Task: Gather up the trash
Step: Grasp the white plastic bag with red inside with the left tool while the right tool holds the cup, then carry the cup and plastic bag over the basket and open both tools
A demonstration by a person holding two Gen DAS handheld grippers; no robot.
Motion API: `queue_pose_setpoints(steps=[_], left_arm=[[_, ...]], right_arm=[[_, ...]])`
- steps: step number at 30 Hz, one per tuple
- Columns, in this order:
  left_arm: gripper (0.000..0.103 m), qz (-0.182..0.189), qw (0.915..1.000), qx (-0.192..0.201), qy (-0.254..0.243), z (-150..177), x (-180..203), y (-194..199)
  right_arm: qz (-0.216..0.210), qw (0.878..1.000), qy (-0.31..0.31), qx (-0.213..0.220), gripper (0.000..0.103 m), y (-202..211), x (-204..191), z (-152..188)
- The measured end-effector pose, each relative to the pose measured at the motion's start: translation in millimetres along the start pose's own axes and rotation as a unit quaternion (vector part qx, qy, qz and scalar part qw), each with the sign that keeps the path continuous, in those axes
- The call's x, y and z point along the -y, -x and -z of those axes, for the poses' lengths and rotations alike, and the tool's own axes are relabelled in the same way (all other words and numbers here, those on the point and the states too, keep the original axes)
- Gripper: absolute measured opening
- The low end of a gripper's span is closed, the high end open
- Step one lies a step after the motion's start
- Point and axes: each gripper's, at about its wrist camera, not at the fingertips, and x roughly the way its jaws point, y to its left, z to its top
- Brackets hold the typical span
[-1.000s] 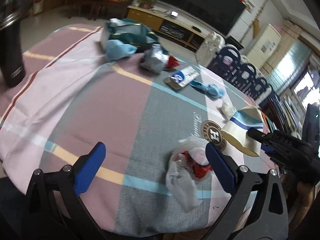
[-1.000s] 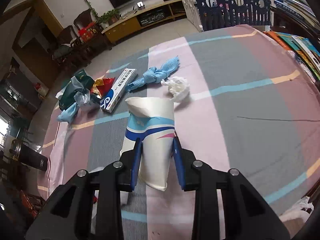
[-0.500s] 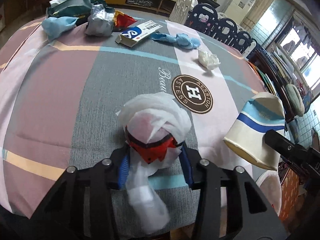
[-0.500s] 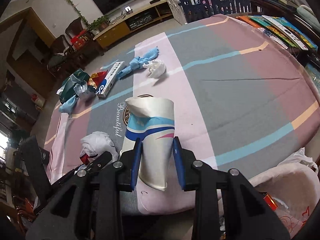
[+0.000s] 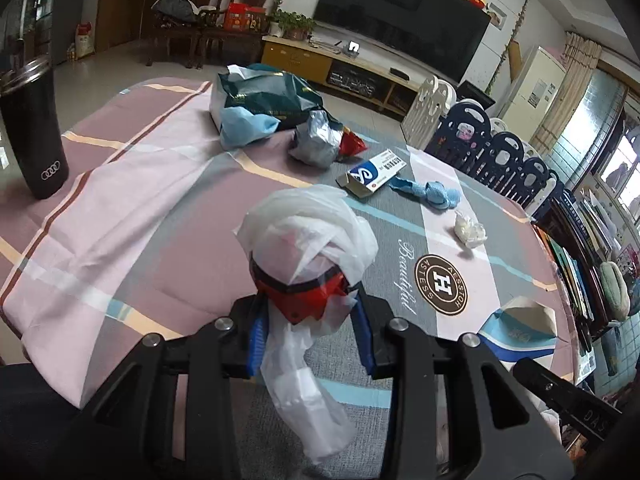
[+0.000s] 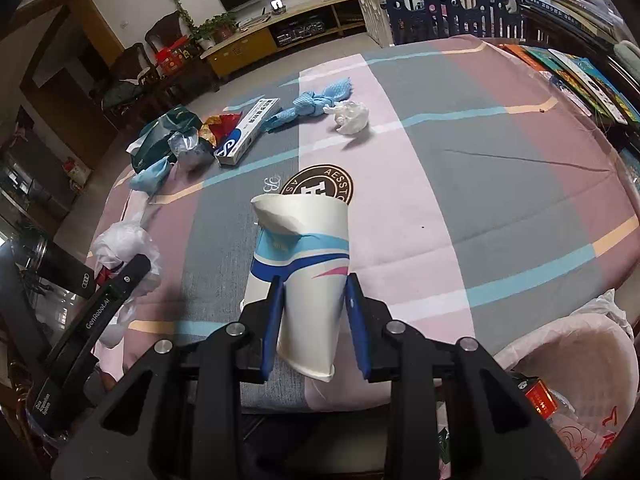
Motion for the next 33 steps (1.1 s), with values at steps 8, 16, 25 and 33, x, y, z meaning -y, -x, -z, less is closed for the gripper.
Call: queue_pose_setpoints(steps=[8, 16, 25, 33], left_arm=[[0.037, 0.001, 0.9998, -0.012, 0.014, -2, -7, 1], [0.037, -0.003, 0.9998, -0.014, 0.015, 0, -7, -2], [0.036, 0.002, 0.9992, -0.03, 0.025, 1, -12, -9], [0.035, 0.075, 0.9963, -0.041, 0.013, 15, 12, 23]], right_arm=[[-0.001, 1.0, 0.0, -0.016, 0.032, -10, -2, 5], [0.002, 1.0, 0.003, -0.001, 0.032, -1, -5, 3], [0.024, 0.996, 0.03, 0.077, 0.032, 100, 29, -8], [0.126, 0.991, 0.037, 0.013, 0.034, 141, 116, 51]])
